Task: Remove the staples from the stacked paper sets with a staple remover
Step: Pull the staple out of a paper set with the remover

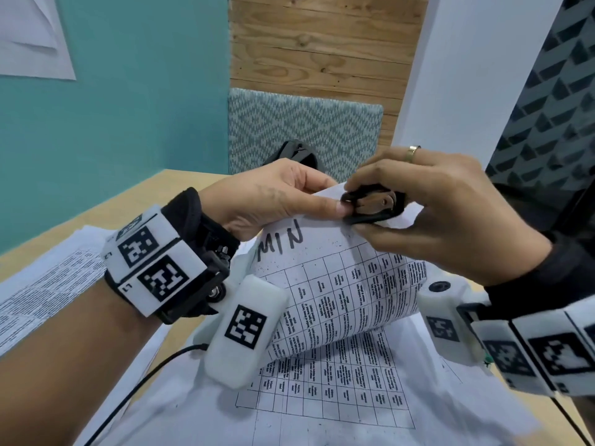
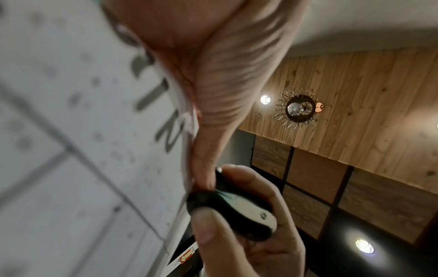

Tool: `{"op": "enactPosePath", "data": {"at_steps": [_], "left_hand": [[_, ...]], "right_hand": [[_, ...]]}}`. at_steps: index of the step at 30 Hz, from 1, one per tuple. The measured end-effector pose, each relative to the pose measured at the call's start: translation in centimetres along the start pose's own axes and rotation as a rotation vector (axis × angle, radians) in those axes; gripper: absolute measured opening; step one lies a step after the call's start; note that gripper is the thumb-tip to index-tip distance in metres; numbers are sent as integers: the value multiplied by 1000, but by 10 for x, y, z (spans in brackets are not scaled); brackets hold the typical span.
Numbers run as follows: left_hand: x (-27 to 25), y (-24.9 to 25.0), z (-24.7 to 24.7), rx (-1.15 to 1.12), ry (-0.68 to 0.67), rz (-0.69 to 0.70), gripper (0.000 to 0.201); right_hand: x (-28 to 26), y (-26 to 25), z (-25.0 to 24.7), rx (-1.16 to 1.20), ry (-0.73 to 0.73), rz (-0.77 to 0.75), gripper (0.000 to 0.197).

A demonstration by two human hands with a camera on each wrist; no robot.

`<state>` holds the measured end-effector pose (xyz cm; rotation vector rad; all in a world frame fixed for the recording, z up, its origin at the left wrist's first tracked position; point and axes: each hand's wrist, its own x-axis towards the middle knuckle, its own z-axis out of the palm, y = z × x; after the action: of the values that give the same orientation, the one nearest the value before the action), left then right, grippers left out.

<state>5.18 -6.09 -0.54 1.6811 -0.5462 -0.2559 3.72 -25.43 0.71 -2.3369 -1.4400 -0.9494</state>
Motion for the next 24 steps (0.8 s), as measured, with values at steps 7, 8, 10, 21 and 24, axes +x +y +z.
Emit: {"op": "enactPosePath", "data": {"at_steps": [7, 8, 10, 21, 24], "left_hand": [[4, -7, 2, -93, 22, -18, 36], [5, -8, 3, -102, 18, -21, 35], [5, -7, 3, -126, 5, -34, 29], [-3, 6, 3, -73, 28, -23, 18], [-5, 9, 5, 2, 64, 16, 15]], "right_hand": [[0, 2, 9, -58, -71, 59, 33], [0, 2, 9, -67, -68, 60, 33], [0, 1, 9, -56, -56, 48, 32], [-1, 5, 0, 187, 105, 97, 31], [-1, 5, -1, 205, 125, 140, 31]]}}
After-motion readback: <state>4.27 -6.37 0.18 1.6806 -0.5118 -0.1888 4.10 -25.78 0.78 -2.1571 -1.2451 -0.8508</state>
